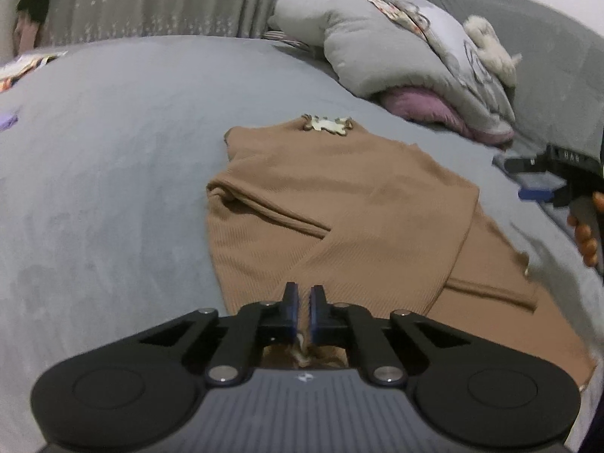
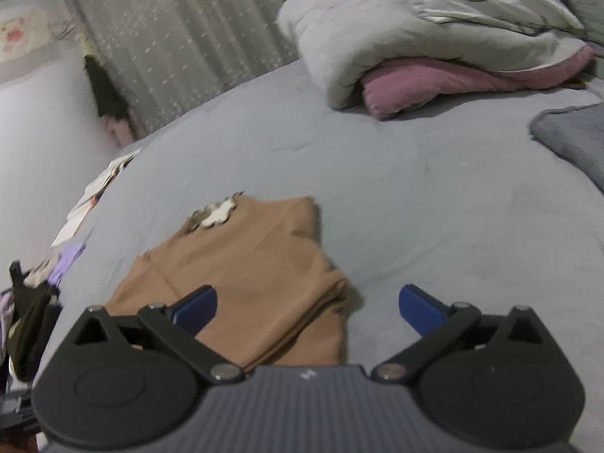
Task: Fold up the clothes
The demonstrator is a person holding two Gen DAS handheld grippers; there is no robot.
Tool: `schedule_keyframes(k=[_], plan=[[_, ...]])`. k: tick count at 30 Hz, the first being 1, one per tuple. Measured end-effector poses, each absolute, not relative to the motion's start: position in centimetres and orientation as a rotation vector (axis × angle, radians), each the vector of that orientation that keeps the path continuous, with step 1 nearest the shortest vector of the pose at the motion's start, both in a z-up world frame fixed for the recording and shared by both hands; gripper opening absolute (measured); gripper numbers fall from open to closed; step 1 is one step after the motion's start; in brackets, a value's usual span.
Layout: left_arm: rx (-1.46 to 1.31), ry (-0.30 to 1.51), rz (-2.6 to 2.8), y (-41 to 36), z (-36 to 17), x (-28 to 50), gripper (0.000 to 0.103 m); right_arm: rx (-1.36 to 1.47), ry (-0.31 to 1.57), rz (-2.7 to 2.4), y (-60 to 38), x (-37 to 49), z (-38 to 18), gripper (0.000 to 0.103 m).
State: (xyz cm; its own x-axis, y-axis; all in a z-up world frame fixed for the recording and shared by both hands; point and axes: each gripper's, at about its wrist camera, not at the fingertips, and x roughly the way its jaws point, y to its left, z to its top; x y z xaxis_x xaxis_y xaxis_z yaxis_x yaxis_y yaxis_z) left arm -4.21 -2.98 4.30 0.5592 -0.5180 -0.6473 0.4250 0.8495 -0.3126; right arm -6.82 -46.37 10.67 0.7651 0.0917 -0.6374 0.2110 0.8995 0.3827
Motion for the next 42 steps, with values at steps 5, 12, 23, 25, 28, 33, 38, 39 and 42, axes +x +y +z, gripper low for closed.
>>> schedule_keyframes(k=[5,12,23,25,28,33,38,39,42], plan=[[-0.2,0.812,-0.561,-2.2,4.3,-3.9,0.001,0.569,0.69,-0.106,-48.4,-7.2,10.3,0.103],[-0.207,0.825,-0.554,-2.4,4.0,-3.9,0.0,0.583,0.691,-0.086,-48.5,-6.7,10.1,0.103],[-0.273,0.846,-0.528,-1.3,4.7,-3.8,0.0,0.575,0.687,-0.082,-47.9,-6.3,10.2,0.103],[-0.304,0.851,-0.526,-0.7,5.4,-4.1,0.0,0.588,0.685,-0.078,-48.0,-6.2,10.1,0.103],[-0.299,0.846,-0.518,-0.3,5.9,-4.4,0.0,0.642,0.681,-0.051,-48.1,-6.4,9.8,0.103],[-0.295,0.88,-0.569,-0.2,4.6,-4.0,0.0,0.818,0.697,0.03,-48.4,-5.8,8.3,0.103],[-0.285,0.862,-0.588,-1.2,4.3,-3.9,0.009,0.907,0.728,0.058,-48.2,-4.6,6.9,0.103],[-0.278,0.86,-0.585,-1.3,4.3,-3.9,0.012,0.902,0.729,0.056,-48.2,-4.4,6.9,0.103],[-0.242,0.867,-0.584,-1.7,4.1,-3.8,0.015,0.886,0.734,0.048,-48.0,-3.7,6.7,0.103]])
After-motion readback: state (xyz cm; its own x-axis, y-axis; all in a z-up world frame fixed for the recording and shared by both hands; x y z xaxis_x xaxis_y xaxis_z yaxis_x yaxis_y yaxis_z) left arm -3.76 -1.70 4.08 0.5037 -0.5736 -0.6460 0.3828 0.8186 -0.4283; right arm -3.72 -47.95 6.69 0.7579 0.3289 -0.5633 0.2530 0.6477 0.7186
